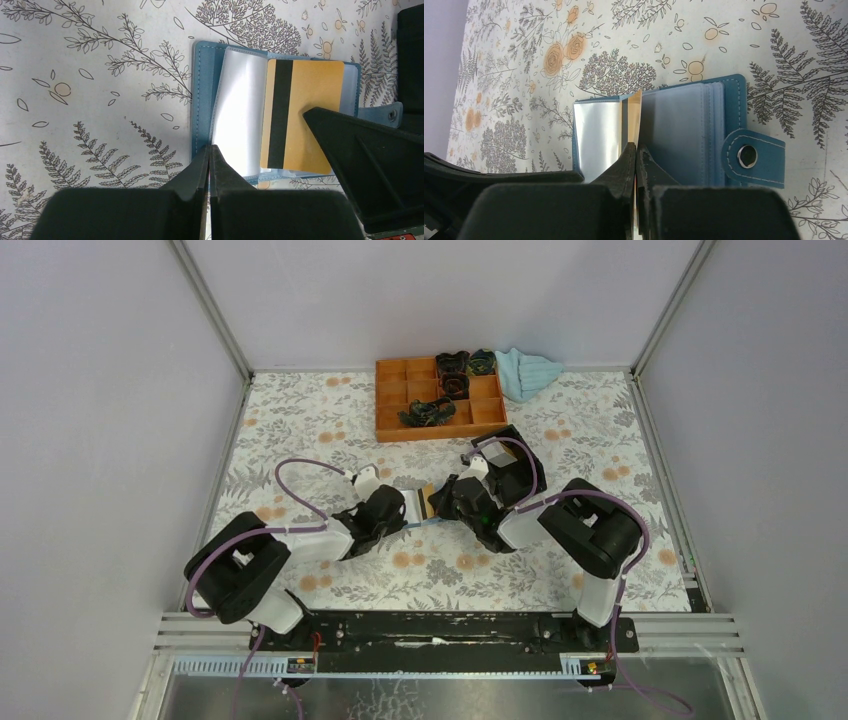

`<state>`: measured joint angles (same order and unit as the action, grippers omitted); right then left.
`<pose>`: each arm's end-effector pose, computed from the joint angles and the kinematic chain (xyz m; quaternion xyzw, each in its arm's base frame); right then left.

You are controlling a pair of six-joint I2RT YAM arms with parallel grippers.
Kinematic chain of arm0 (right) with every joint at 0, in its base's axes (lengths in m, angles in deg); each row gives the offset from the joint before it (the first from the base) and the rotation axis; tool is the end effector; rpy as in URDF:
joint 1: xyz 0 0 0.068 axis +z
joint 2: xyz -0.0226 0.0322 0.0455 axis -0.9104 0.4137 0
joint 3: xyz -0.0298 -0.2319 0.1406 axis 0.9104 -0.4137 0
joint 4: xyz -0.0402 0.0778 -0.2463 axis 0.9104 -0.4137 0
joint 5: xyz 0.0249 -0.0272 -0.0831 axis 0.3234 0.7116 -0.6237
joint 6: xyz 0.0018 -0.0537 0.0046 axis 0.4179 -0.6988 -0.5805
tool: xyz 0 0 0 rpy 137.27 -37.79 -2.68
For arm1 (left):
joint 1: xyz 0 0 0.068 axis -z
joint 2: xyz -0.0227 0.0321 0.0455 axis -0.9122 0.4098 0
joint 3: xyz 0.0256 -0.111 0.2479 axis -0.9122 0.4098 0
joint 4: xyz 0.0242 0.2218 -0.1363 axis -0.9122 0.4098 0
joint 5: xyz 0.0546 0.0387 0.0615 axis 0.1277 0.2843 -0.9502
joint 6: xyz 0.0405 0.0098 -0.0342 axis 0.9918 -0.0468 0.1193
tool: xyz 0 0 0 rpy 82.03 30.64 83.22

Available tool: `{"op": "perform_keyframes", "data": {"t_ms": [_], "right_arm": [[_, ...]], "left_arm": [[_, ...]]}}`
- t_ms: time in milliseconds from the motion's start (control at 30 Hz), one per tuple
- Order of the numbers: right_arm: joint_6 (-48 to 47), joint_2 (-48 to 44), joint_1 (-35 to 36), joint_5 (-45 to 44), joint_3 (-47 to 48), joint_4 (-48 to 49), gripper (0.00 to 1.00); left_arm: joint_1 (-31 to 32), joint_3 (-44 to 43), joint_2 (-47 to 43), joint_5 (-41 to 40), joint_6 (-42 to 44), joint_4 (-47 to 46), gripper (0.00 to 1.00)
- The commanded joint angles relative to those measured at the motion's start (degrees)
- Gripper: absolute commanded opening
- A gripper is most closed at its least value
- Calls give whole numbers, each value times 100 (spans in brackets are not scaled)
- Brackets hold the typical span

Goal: Put the credit cards into the card holder
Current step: Insert the credit card into the card holder.

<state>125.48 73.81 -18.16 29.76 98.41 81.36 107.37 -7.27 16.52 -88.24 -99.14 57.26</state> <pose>0.2391 0.2487 0.1241 0.0368 0.8286 0.3337 0.4479 0.2046 -0.1647 0.1282 -0.1860 0.9027 -0.1549 0.3558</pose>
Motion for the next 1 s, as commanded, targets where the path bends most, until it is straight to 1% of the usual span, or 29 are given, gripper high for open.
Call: {"op": "perform_keyframes", "data": {"t_ms": [0,500,967], "right_arm": [[20,489,171,814,-207,-1090,0],[153,505,313,875,-276,-1151,0],[207,462,385,1102,-350,-1229,0]], "left_arm": [[-38,367,424,208,123,942,1],[-42,450,429,214,116,912,0],[-35,447,405,158,186,1046,0]]}}
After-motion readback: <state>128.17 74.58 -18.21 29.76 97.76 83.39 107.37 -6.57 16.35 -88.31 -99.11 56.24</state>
